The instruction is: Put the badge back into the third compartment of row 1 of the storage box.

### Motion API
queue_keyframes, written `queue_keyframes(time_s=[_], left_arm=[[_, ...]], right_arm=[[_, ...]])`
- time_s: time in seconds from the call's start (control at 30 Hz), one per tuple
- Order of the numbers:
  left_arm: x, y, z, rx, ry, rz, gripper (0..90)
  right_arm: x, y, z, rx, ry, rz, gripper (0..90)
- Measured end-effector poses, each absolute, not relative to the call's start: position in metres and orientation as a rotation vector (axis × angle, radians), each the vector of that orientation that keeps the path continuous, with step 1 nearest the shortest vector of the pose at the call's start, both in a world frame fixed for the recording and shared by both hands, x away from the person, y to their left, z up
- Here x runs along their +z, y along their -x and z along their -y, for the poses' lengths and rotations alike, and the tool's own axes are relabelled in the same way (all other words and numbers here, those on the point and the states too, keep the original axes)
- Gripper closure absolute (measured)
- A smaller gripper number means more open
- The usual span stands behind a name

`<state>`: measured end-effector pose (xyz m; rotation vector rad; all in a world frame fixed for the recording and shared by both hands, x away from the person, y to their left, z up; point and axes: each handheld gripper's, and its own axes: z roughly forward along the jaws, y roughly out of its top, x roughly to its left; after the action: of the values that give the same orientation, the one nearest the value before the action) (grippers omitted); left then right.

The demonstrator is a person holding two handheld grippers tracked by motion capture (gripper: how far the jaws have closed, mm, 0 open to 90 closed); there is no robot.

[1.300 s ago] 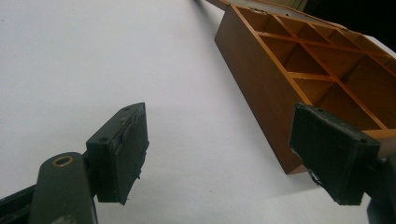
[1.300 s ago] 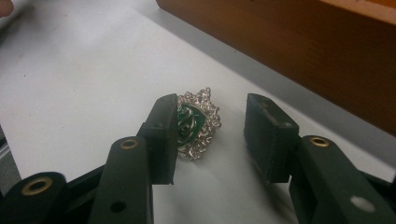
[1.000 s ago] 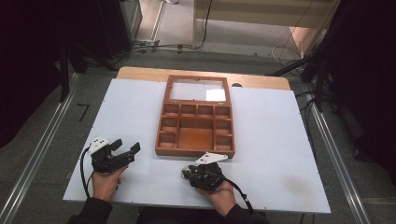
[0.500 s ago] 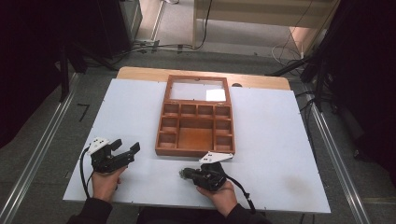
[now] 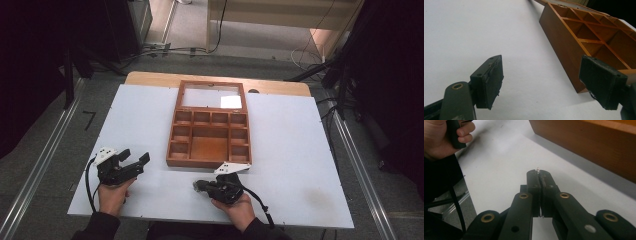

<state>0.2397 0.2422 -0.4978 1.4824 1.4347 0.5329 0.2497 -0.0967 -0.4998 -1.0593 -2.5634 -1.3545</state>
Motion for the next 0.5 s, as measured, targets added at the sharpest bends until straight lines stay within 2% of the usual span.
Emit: queue_keyframes(time_s=[0.5], left_arm=[[-0.498, -0.24, -0.241, 0.529, -1.488, -1.434, 20.1]], right_arm=[[-0.487, -0.254, 0.103, -1.411, 1.066, 2.54, 85.8]])
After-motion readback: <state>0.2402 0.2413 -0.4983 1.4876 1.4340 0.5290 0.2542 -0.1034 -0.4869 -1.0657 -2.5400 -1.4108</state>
